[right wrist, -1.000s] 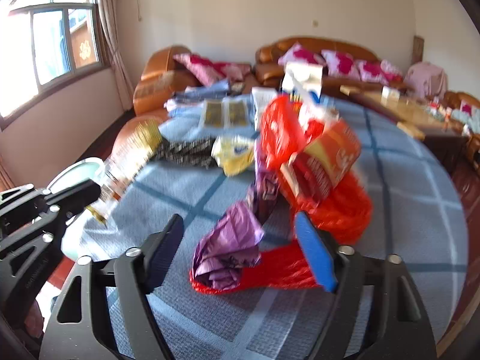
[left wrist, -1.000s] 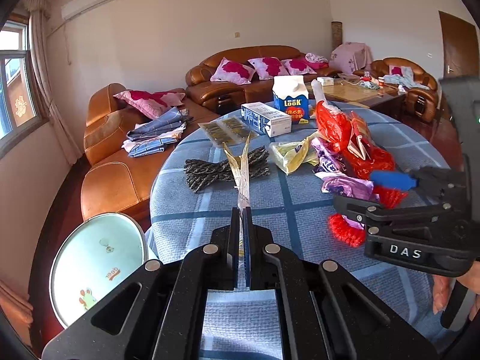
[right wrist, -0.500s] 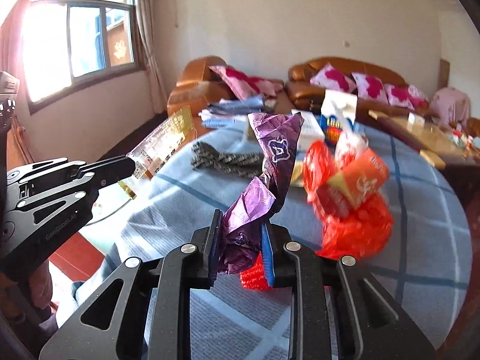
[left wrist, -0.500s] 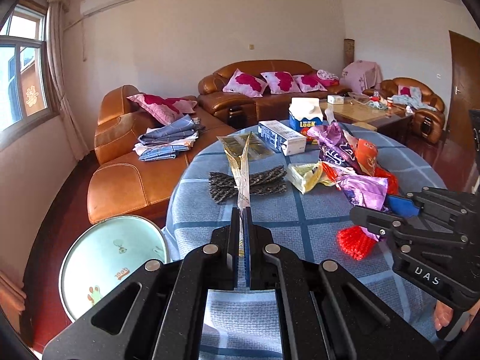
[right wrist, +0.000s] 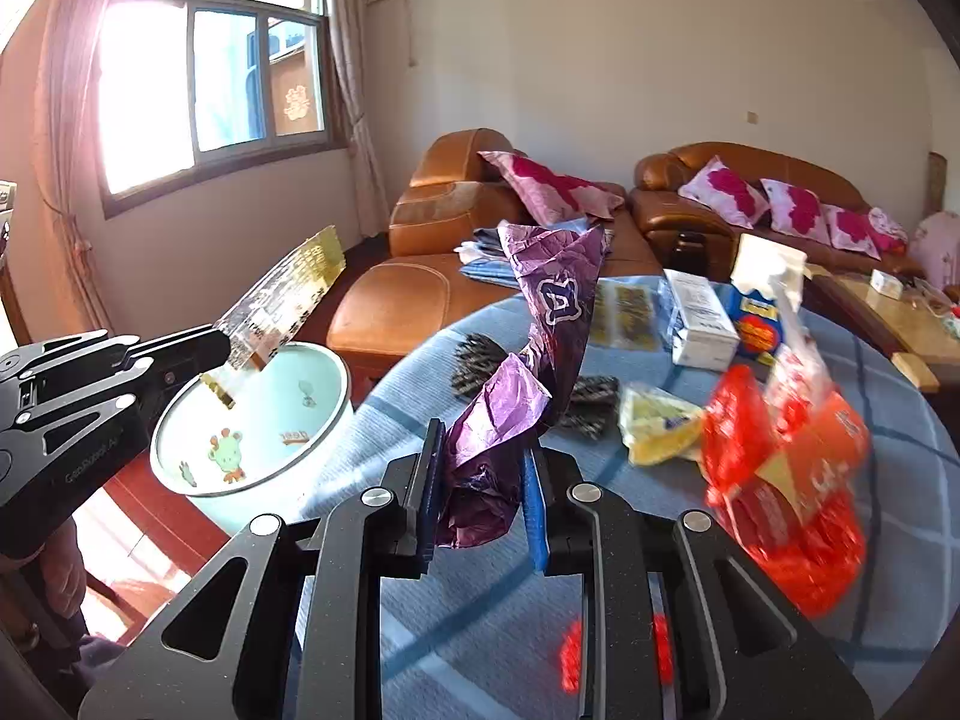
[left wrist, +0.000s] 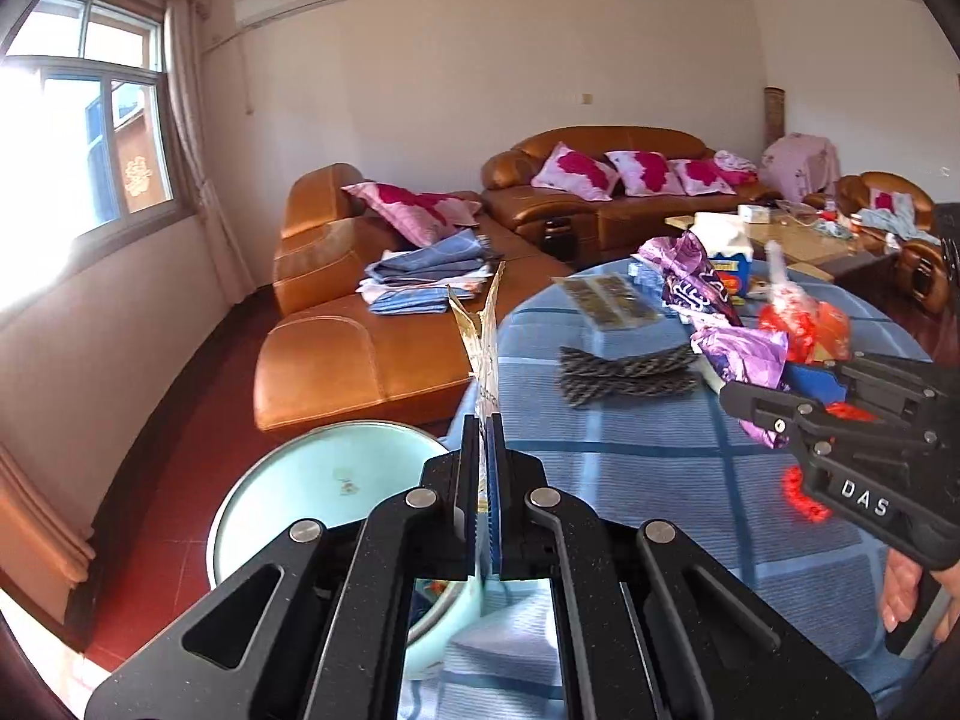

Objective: Collect trash
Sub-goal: 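Carry the clear strip and purple wrapper over the bin with both grippers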

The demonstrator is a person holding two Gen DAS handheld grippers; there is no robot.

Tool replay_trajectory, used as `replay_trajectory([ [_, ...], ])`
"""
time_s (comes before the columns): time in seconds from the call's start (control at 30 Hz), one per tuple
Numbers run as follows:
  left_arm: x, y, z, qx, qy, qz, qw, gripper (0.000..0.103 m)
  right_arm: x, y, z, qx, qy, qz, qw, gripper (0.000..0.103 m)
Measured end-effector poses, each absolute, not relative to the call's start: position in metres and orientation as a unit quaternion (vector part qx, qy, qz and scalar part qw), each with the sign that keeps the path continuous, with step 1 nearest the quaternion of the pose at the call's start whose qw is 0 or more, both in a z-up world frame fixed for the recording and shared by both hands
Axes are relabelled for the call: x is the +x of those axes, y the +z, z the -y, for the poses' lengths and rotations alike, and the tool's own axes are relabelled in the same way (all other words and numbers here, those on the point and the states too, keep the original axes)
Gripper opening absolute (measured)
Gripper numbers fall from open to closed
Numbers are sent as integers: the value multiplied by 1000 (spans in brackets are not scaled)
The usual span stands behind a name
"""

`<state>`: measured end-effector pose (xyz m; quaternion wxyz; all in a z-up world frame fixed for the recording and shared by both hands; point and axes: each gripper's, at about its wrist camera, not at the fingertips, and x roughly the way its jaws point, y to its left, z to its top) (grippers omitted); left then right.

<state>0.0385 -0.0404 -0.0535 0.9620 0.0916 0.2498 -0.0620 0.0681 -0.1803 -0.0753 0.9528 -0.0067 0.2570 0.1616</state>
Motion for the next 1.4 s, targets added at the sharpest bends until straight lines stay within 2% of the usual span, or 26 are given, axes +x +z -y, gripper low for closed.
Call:
replay_trajectory([
  [0.67, 55, -51, -20, 101, 55, -267, 957, 2, 134, -76, 122, -35, 246, -255, 935, 24],
  [1.4, 63, -52, -56, 118, 120, -289, 942, 2, 150, -83, 71, -90, 307, -246, 915, 24],
])
